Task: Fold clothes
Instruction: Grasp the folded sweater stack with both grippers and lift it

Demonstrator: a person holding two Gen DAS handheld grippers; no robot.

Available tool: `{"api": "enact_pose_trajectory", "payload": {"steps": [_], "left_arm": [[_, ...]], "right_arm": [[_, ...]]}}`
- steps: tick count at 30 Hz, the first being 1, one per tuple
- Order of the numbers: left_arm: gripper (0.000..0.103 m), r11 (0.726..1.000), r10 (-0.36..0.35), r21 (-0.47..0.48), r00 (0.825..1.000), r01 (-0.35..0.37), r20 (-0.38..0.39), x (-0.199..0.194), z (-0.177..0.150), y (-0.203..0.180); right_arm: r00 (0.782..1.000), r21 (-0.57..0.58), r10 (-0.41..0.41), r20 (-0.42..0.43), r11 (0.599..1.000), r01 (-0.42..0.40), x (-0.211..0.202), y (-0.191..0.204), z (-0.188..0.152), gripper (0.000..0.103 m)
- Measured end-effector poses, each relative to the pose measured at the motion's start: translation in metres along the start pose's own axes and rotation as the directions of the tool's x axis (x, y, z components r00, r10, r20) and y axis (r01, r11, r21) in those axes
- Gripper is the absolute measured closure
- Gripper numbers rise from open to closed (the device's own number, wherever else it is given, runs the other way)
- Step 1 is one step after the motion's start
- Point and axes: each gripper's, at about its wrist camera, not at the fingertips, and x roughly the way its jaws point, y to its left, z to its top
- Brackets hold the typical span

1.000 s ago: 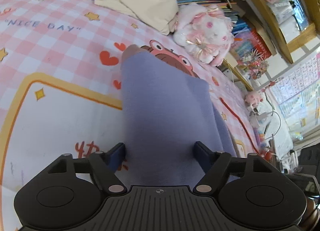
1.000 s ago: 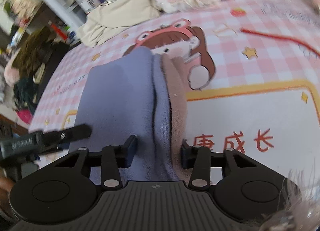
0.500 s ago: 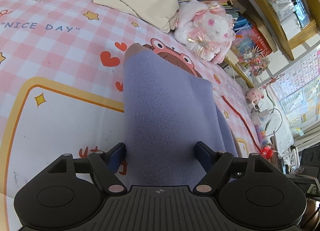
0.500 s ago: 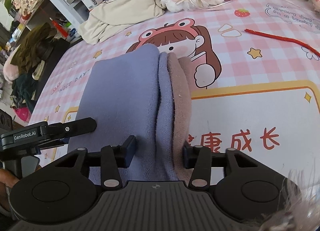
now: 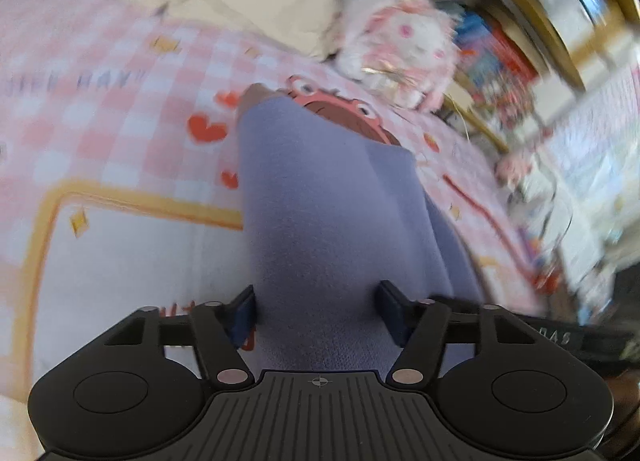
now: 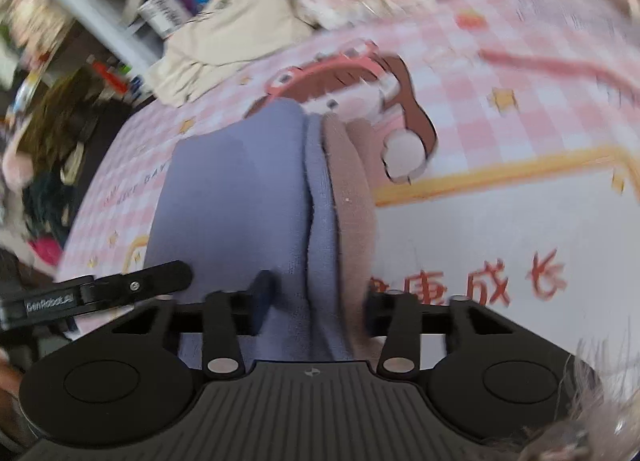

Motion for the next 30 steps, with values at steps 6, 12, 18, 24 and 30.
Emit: {"api": "enact_pose_trajectory", "payload": {"steps": [6, 12, 18, 24, 30], "left_arm": [[0.042, 0.993, 0.051, 0.107, 0.999, -0.050, -0.005, -0.010, -0.003, -0.014], [0.037, 0.991, -0.057, -0.127, 0.997, 0.049, -0.057, -0.003, -0.002, 0.022], [0.034, 0.985, -0.072, -0.161, 0.996, 0.062, -0.060, 0.004, -0.003, 0.022], [0.040, 0.996, -0.028, -0.089, 0.998, 0.023, -0.048, 0.003, -0.005, 0.008], [0.046, 1.000, -0.012, 0.019, 0.999, 0.011, 0.045, -0.015, -0.004, -0.005]], "right_arm": [[1.000, -0.134, -0.022, 0.004, 0.991, 0.022, -0.007, 0.014, -0.012, 0.070], [0.997, 0.110, 0.068, -0.045, 0.992, -0.063, -0.002, -0.019, -0.007, 0.053], [0.990, 0.263, 0.133, -0.054, 0.958, -0.115, 0.007, -0.034, -0.009, 0.052], [0.992, 0.194, 0.126, -0.030, 0.974, -0.117, 0.004, -0.024, -0.007, 0.069], [0.995, -0.041, 0.057, 0.076, 0.998, -0.054, -0.013, 0.006, -0.008, 0.072]]}}
